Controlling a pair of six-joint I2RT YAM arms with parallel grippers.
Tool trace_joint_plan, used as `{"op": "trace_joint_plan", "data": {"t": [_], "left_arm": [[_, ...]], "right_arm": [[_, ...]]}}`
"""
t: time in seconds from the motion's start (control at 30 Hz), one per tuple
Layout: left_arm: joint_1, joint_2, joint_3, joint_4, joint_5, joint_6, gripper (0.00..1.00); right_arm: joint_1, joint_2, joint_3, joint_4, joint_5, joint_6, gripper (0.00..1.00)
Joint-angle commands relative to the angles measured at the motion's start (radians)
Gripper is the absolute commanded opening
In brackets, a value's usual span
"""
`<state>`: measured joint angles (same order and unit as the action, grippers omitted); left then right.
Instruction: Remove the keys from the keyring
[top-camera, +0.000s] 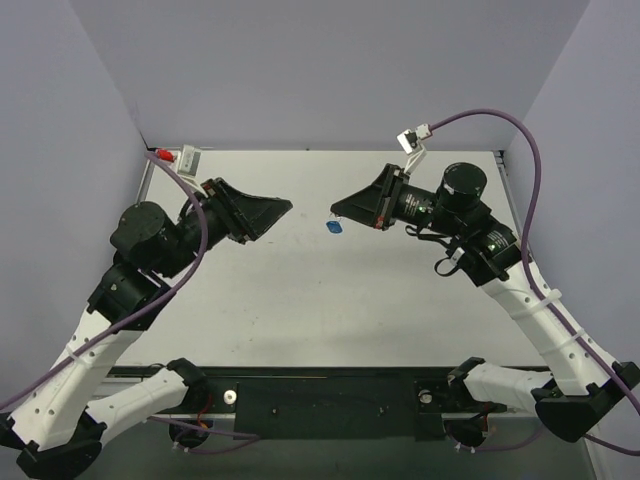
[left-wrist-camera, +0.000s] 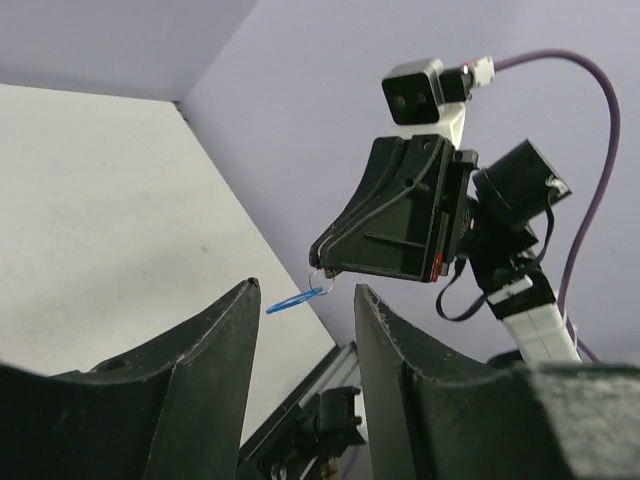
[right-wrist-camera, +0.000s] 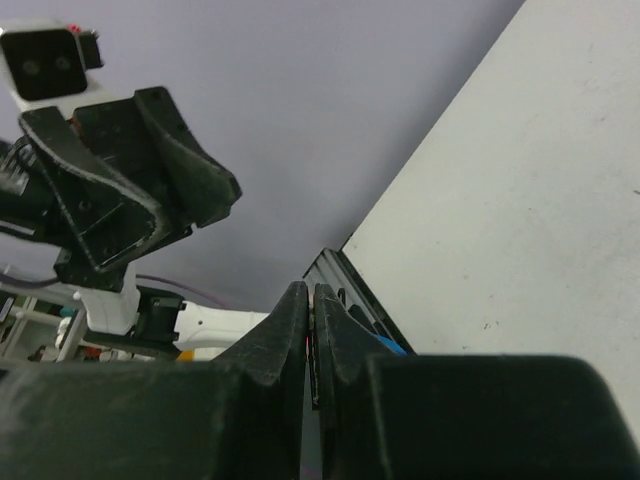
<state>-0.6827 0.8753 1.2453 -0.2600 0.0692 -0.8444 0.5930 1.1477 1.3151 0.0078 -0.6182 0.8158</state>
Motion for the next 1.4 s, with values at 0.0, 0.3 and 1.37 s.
{"op": "trace_joint_plan", "data": {"t": [0.0, 0.3, 1.37], "left_arm": [[0.071, 0.073, 0.072, 0.037, 0.439, 0.048, 0.52], [0.101, 0.185, 0.078, 0.303, 0.668, -0.059, 0.52], [0.147, 0.26, 0.009, 0.541, 0.696, -0.191, 0.4]], "right_arm": [[-0.001, -0.042, 0.03, 0.086, -0.132, 0.025, 0.0], [-0.009, -0.071, 0.026, 0.15, -0.147, 0.075, 0.0], [-0.099, -0.04, -0.036, 0.362, -0.204, 0.322, 0.0]]}}
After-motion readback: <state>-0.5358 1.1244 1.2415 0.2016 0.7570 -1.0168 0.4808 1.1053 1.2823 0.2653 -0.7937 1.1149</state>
